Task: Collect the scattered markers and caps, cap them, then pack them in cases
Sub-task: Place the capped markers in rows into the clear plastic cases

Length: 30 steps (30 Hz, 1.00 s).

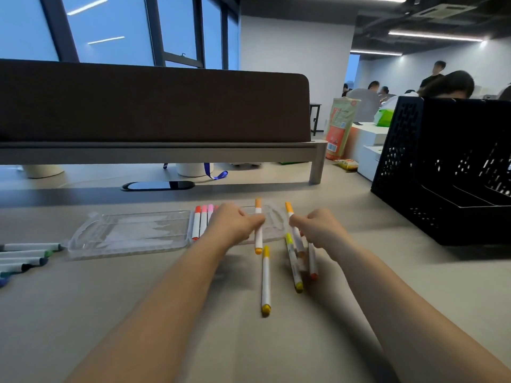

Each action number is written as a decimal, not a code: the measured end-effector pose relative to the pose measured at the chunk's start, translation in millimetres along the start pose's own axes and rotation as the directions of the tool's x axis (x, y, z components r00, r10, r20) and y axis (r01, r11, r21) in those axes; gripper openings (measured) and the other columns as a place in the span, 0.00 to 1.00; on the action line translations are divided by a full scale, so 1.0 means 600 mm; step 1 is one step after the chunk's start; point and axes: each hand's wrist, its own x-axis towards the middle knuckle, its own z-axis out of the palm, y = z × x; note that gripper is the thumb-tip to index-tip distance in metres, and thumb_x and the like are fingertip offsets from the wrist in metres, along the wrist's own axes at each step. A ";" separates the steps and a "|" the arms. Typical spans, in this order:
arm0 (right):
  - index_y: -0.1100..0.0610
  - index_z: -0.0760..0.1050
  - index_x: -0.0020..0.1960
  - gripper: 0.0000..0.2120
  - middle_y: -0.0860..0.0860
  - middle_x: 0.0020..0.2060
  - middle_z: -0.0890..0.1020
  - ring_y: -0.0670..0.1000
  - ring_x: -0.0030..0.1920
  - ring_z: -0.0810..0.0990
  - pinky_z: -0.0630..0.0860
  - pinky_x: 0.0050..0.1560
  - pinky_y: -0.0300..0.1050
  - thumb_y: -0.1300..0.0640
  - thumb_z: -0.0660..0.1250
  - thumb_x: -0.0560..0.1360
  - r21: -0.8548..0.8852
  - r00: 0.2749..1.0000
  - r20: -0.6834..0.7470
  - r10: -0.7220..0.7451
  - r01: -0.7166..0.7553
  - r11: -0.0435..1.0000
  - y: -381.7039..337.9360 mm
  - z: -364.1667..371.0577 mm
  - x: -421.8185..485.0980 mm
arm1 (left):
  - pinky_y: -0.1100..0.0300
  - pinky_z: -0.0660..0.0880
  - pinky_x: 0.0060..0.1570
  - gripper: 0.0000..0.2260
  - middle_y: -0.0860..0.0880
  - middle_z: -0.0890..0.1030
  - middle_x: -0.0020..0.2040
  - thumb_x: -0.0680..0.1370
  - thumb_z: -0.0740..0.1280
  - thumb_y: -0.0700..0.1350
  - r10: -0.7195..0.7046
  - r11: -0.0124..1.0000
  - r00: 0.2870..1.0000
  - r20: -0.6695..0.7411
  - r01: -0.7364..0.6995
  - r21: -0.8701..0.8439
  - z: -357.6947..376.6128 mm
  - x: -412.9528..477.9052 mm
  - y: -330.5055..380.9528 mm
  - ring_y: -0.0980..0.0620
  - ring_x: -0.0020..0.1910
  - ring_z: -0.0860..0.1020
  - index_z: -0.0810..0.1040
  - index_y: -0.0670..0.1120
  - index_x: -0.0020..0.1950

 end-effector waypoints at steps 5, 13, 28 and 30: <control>0.64 0.80 0.44 0.15 0.53 0.31 0.75 0.49 0.30 0.72 0.69 0.31 0.39 0.51 0.68 0.75 0.080 0.996 0.085 -0.011 0.004 0.997 -0.058 0.037 0.054 | 0.57 0.65 0.33 0.12 0.47 0.68 0.30 0.73 0.68 0.49 -0.114 0.994 0.990 -0.088 0.113 -0.011 -0.034 0.072 -0.017 0.51 0.29 0.66 0.77 0.40 0.39; 0.63 0.82 0.50 0.16 0.57 0.41 0.84 0.52 0.37 0.78 0.79 0.45 0.48 0.50 0.69 0.75 -0.019 0.993 0.116 -0.016 0.018 1.000 -0.080 0.103 0.136 | 0.57 0.71 0.36 0.10 0.46 0.74 0.36 0.72 0.69 0.49 -0.155 0.962 0.986 -0.064 0.166 0.217 -0.015 0.153 -0.040 0.50 0.36 0.74 0.76 0.42 0.44; 0.60 0.83 0.47 0.08 0.57 0.41 0.85 0.56 0.44 0.84 0.81 0.51 0.51 0.55 0.72 0.73 -0.139 0.987 0.141 -0.072 0.092 0.986 -0.070 0.121 0.148 | 0.54 0.79 0.48 0.12 0.49 0.78 0.51 0.76 0.67 0.50 0.042 0.926 0.999 -0.001 -0.038 0.376 -0.005 0.147 -0.065 0.49 0.48 0.77 0.73 0.52 0.58; 0.60 0.83 0.48 0.08 0.57 0.41 0.84 0.55 0.44 0.84 0.81 0.51 0.51 0.56 0.71 0.74 -0.134 0.986 0.145 -0.081 0.101 0.986 -0.069 0.121 0.146 | 0.54 0.78 0.50 0.14 0.48 0.78 0.57 0.78 0.65 0.50 0.068 0.917 0.997 0.025 -0.073 0.393 -0.004 0.142 -0.065 0.49 0.50 0.78 0.75 0.51 0.62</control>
